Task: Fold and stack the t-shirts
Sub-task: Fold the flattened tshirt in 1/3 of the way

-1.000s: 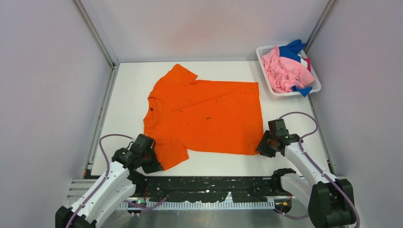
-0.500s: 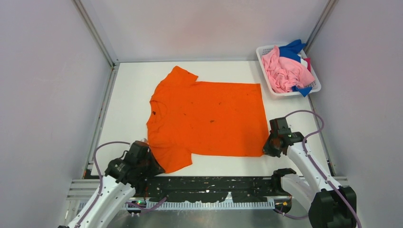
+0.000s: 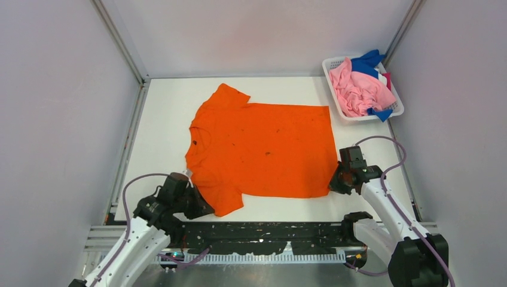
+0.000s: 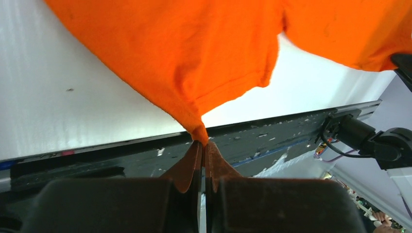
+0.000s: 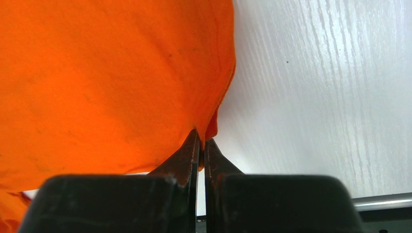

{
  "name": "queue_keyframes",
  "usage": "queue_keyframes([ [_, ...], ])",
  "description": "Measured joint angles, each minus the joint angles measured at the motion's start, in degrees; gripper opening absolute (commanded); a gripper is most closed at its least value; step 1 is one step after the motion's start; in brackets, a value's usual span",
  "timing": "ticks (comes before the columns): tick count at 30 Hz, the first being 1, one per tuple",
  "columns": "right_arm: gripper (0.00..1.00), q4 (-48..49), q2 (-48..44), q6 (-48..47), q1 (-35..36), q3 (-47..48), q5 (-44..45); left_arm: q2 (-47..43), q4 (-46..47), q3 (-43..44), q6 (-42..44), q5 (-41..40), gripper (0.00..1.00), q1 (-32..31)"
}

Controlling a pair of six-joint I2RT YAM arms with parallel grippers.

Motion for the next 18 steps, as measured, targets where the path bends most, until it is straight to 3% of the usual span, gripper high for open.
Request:
queue_keyframes([
  [8, 0.05, 3.72, 3.08, -1.51, 0.0, 2.78, -2.6, 16.94, 11.61, 9.31, 4.61, 0.37, 0.0, 0.28],
  [18, 0.06, 6.19, 8.9, -2.73, 0.0, 9.84, -2.97, 32.11, 20.96, 20.2, 8.66, 1.97, 0.0, 8.96],
])
